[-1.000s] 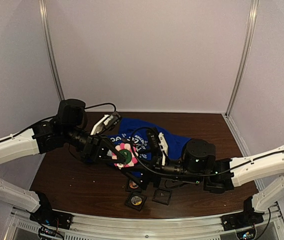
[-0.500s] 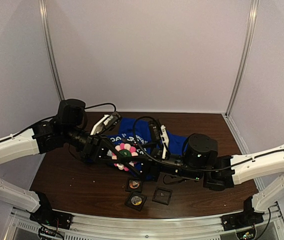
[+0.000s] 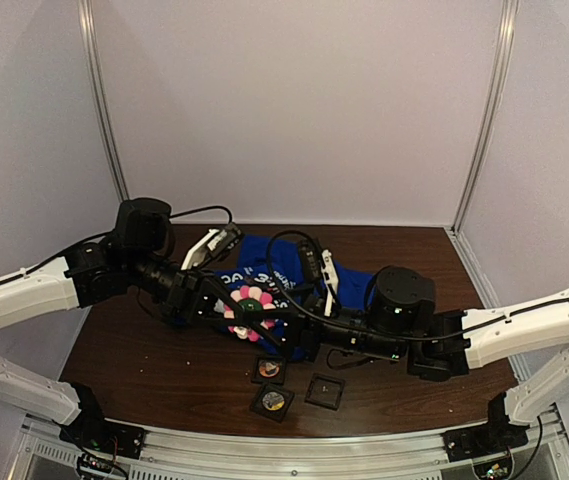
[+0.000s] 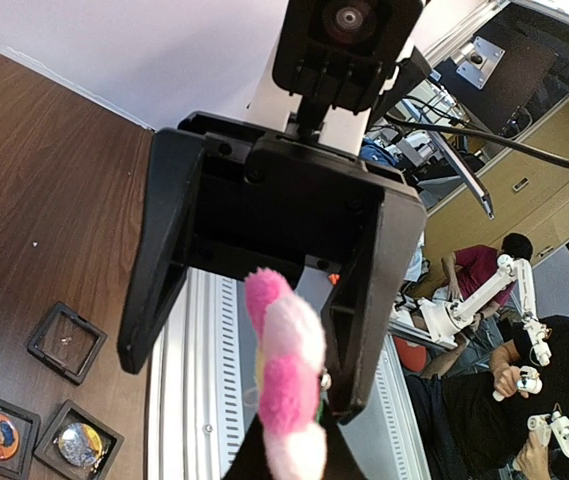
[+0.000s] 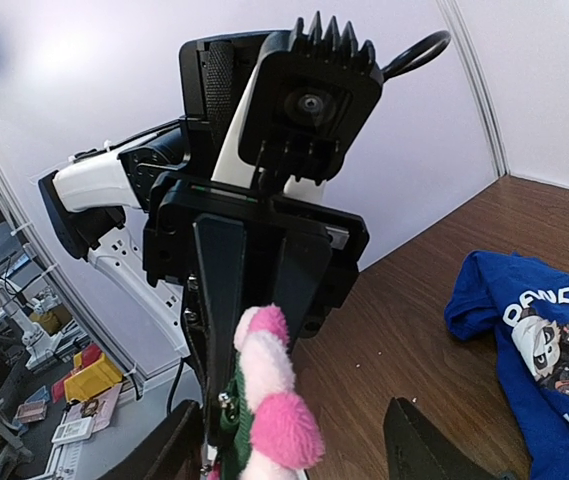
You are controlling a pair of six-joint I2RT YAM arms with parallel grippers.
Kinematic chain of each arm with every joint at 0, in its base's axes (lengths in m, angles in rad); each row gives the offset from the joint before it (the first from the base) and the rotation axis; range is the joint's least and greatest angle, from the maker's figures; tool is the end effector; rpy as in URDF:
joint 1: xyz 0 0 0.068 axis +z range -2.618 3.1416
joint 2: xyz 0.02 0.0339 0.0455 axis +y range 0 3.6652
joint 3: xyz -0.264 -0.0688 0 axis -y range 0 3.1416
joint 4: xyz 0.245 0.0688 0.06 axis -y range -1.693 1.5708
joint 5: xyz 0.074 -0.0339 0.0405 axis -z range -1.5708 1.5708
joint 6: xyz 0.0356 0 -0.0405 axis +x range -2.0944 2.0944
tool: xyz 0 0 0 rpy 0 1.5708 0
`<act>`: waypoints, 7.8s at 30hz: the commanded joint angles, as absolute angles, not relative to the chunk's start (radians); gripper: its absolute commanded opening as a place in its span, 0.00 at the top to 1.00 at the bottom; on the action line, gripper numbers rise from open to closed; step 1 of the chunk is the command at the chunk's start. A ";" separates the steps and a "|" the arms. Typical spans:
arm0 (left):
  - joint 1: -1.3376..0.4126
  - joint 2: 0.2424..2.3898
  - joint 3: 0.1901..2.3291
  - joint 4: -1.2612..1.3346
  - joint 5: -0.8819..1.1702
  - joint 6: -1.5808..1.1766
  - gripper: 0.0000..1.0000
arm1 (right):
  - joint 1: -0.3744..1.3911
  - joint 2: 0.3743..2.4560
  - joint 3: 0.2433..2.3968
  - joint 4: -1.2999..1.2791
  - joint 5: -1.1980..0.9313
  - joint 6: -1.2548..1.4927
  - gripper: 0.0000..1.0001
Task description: Remove the brooch from the garment
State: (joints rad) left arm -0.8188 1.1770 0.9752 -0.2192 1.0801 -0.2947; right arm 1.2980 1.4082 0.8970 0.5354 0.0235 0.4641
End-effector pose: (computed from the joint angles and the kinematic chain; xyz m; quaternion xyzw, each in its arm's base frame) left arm 0.1503 -0.2067 0.3299 0.4565 0.6228 -0.6128 0.1679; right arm 0.0897 0.3174 0.3091 -0.2752 0.6420 0.5468 0.4617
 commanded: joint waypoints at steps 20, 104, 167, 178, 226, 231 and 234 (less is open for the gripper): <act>-0.814 1.159 0.988 -0.221 1.087 -0.266 1.00 | 1.287 1.411 0.927 0.454 0.107 0.492 0.49; -0.815 1.106 0.982 -0.248 1.026 -0.226 1.00 | 1.241 1.552 1.050 0.147 0.174 0.629 0.88; -0.810 1.128 0.997 -0.288 0.911 -0.224 1.00 | 1.159 1.349 0.824 0.513 -0.176 0.614 0.33; -0.782 1.132 0.999 -0.267 0.959 -0.239 1.00 | 1.182 1.326 0.831 0.317 -0.163 0.418 0.17; -0.782 1.157 0.988 -0.234 1.028 -0.262 1.00 | 1.255 1.450 0.940 0.509 -0.091 0.470 0.32; -0.782 1.156 0.988 -0.232 1.029 -0.263 1.00 | 1.253 1.457 0.960 0.493 -0.068 0.473 0.38; -0.782 1.157 0.988 -0.231 1.029 -0.264 1.00 | 1.253 1.464 0.972 0.476 -0.062 0.474 0.42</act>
